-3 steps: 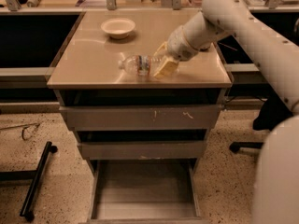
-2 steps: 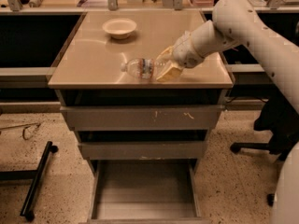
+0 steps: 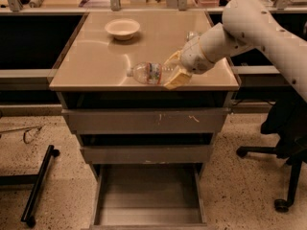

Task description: Place water bottle into bottom drawer

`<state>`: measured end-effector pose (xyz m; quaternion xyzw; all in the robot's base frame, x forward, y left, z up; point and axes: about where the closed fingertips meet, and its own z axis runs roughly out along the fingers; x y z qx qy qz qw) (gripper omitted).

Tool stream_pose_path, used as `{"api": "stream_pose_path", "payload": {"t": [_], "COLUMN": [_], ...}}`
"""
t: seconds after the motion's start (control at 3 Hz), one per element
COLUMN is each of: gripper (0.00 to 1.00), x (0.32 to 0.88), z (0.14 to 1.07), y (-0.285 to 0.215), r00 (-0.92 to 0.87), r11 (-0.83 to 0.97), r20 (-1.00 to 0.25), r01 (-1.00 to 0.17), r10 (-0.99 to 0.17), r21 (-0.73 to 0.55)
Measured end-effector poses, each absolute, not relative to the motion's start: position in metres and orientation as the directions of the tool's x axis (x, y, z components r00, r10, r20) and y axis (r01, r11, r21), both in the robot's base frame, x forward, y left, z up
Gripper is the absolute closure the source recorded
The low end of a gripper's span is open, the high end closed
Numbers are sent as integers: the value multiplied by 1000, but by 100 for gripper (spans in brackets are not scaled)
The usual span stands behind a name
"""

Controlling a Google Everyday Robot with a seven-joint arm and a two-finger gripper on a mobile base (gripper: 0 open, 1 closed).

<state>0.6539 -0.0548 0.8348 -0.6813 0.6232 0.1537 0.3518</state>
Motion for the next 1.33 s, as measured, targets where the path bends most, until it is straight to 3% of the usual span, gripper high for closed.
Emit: {"api": "stream_pose_path", "payload": {"t": [0.33,0.67,1.33], "gripper": [100,100,100], "x": [620,592,588], "z": [862,840,831], "y": [-63,-56,-57], "r00": [152,114,95], "r11": [92,133,142], "r20": [-582,-599,-606], "r01": [-926,-926,-933], "r10": [-799,-793,-790], "r21": [-367,-353,-331]}}
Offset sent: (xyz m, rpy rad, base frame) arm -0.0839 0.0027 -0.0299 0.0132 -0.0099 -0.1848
